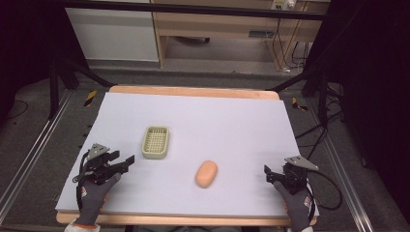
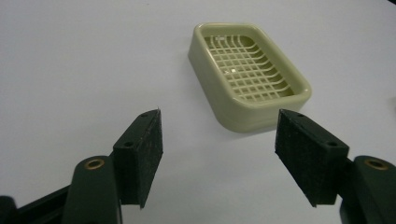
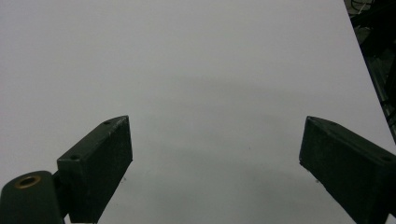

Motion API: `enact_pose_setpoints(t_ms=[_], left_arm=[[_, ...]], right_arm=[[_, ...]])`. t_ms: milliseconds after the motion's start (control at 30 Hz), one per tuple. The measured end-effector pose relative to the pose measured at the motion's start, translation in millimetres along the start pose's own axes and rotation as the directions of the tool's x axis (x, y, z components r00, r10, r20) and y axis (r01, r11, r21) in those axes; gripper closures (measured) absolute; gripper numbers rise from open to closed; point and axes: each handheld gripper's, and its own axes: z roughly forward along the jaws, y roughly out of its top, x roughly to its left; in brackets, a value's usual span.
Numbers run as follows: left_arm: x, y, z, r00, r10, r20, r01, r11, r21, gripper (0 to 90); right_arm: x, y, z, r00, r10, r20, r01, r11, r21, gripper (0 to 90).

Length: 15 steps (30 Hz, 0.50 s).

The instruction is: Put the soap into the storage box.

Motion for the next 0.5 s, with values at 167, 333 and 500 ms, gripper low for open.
enact_pose_setpoints(t_ms=[167, 333, 500], left_arm=[[-6.5, 2.6, -0.2, 0.9997, 0.01, 0.021, -0.01, 0.9999, -0.001, 33.5], [-17.9, 5.3, -1.1, 0.9982, 0.042, 0.043, -0.042, 0.9991, 0.001, 34.8], [-23.8, 7.4, -0.7, 0.9966, 0.06, 0.056, -0.061, 0.9981, 0.004, 35.7]], right_arm=[[-2.6, -2.0, -0.2, 0.9999, 0.008, 0.006, -0.008, 1.0, 0.011, 9.6], [-3.5, -3.5, -0.6, 0.9996, 0.007, 0.028, -0.008, 1.0, 0.02, 8.8], [-2.1, -3.4, -0.9, 0.9993, 0.005, 0.036, -0.006, 1.0, 0.019, 8.2]])
